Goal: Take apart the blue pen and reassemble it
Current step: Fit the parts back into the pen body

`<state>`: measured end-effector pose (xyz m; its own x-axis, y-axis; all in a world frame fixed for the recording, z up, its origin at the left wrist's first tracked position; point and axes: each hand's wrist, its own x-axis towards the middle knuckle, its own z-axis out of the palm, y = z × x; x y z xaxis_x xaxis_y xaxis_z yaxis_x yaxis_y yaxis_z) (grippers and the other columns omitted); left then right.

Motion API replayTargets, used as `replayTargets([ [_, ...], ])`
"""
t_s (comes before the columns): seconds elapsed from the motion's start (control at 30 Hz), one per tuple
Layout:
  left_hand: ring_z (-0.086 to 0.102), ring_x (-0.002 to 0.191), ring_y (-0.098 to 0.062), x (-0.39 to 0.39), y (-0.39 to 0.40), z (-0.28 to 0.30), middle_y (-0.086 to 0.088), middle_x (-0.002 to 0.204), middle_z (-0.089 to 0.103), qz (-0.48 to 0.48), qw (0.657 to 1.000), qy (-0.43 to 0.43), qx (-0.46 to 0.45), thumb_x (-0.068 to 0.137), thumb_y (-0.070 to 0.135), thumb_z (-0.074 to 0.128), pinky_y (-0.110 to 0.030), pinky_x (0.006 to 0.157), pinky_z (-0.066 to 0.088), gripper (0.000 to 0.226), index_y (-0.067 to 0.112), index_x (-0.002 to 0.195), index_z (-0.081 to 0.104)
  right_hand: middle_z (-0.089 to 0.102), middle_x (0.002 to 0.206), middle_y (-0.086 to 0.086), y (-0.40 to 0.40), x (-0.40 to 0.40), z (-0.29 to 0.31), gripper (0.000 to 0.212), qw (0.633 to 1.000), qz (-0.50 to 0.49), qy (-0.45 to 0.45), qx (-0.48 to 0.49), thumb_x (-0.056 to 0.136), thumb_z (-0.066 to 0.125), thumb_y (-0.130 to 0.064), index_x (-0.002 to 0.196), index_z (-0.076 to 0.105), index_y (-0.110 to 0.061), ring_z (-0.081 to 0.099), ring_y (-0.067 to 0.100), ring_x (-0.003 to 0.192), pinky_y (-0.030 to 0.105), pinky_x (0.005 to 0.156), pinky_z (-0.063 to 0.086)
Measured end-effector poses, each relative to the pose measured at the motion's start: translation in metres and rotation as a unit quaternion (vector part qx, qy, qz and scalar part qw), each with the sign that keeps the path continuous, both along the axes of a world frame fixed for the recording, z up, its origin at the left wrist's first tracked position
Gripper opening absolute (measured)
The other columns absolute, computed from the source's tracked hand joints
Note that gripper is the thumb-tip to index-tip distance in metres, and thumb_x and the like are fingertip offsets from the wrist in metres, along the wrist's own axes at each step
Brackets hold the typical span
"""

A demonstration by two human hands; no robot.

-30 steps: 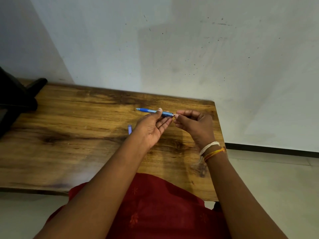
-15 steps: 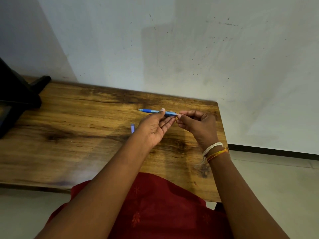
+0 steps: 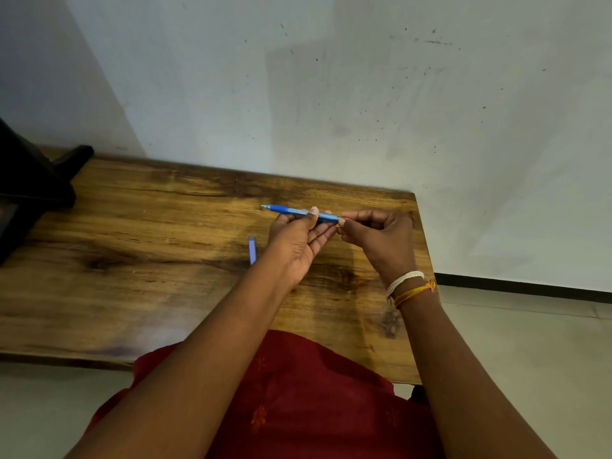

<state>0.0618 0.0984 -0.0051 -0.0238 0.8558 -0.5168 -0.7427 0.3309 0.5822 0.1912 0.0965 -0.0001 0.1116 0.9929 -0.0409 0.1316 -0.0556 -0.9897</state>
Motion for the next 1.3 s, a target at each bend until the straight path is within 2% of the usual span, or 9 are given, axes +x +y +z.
replayTargets([
  [0.2,0.068,0.097,-0.028,0.002,-0.001,0.000,-0.028,0.114,0.064,-0.001,1.000,0.022,0.001,0.094,0.001,0.053,-0.030,0.068,0.061,0.027,-0.001,0.121,0.049,0.073,0.081,0.014,-0.001,0.002,0.000,0.010,1.000,0.023,0.006,-0.003,0.080,0.073,0.001,0.088,0.074,-0.003,0.071,0.022,0.073,0.026,0.067,0.059],
  [0.37,0.069,0.094,-0.026,0.005,-0.002,0.001,-0.022,0.102,0.067,-0.012,1.000,0.020,-0.007,0.094,0.001,0.052,-0.031,0.068,0.060,0.015,0.002,0.109,0.051,0.073,0.085,0.012,0.003,0.020,0.000,0.025,0.997,0.055,0.011,-0.048,0.077,0.075,0.000,0.100,0.071,-0.007,0.071,0.017,0.076,0.027,0.071,0.060],
  [0.43,0.069,0.093,-0.026,0.005,-0.002,0.000,-0.021,0.100,0.068,-0.017,1.000,0.015,-0.012,0.094,0.001,0.052,-0.032,0.068,0.060,0.011,0.003,0.104,0.052,0.071,0.087,0.010,0.007,0.034,-0.006,0.028,0.995,-0.004,-0.067,-0.074,0.076,0.077,-0.003,0.102,0.070,-0.010,0.069,0.019,0.082,0.032,0.079,0.058],
  [0.53,0.070,0.091,-0.026,0.003,-0.001,-0.002,-0.020,0.099,0.069,-0.018,1.000,0.009,-0.016,0.094,0.002,0.053,-0.032,0.068,0.060,0.010,0.003,0.104,0.053,0.073,0.094,0.010,0.011,0.048,-0.019,0.018,0.962,-0.108,-0.235,-0.089,0.081,0.070,-0.010,0.098,0.072,-0.012,0.068,0.023,0.090,0.036,0.090,0.054],
  [0.67,0.071,0.087,-0.025,0.001,0.000,-0.002,-0.020,0.099,0.069,-0.016,1.000,0.005,-0.025,0.093,0.002,0.054,-0.033,0.068,0.060,0.008,0.003,0.101,0.055,0.071,0.105,0.013,0.013,0.044,-0.028,0.023,0.941,-0.134,-0.299,-0.086,0.087,0.058,-0.010,0.106,0.071,-0.009,0.065,0.027,0.099,0.025,0.084,0.044],
  [0.77,0.071,0.083,-0.024,0.000,-0.001,-0.003,-0.019,0.098,0.070,-0.015,0.999,0.010,-0.030,0.093,0.003,0.054,-0.032,0.068,0.060,0.008,0.003,0.101,0.055,0.072,0.104,0.013,0.012,0.039,-0.029,0.026,0.941,-0.129,-0.304,-0.073,0.087,0.062,-0.015,0.111,0.070,-0.011,0.063,0.021,0.092,0.021,0.076,0.038],
  [0.93,0.071,0.087,-0.025,-0.005,-0.002,-0.004,-0.020,0.103,0.069,-0.013,0.999,0.012,-0.037,0.092,0.003,0.055,-0.033,0.067,0.061,0.015,0.003,0.107,0.054,0.069,0.109,0.014,0.015,0.032,-0.036,0.027,0.917,-0.071,-0.390,-0.042,0.088,0.065,-0.025,0.112,0.071,-0.014,0.063,0.028,0.101,0.030,0.086,0.050],
  [1.17,0.071,0.081,-0.025,-0.013,-0.001,-0.004,-0.020,0.099,0.069,-0.003,0.999,0.012,-0.046,0.092,0.003,0.055,-0.032,0.065,0.061,0.016,0.001,0.107,0.055,0.074,0.091,0.008,0.015,0.027,-0.033,0.011,0.920,-0.109,-0.373,-0.047,0.083,0.068,-0.015,0.089,0.076,-0.010,0.067,0.022,0.085,0.021,0.074,0.044],
  [1.3,0.071,0.081,-0.024,-0.015,0.001,-0.003,-0.020,0.096,0.070,0.003,0.999,0.018,-0.049,0.092,0.003,0.055,-0.032,0.067,0.060,0.014,0.001,0.106,0.055,0.072,0.080,0.002,0.018,0.017,-0.028,0.003,0.964,-0.093,-0.235,-0.082,0.075,0.075,-0.016,0.076,0.073,-0.017,0.062,0.008,0.067,0.019,0.064,0.050],
])
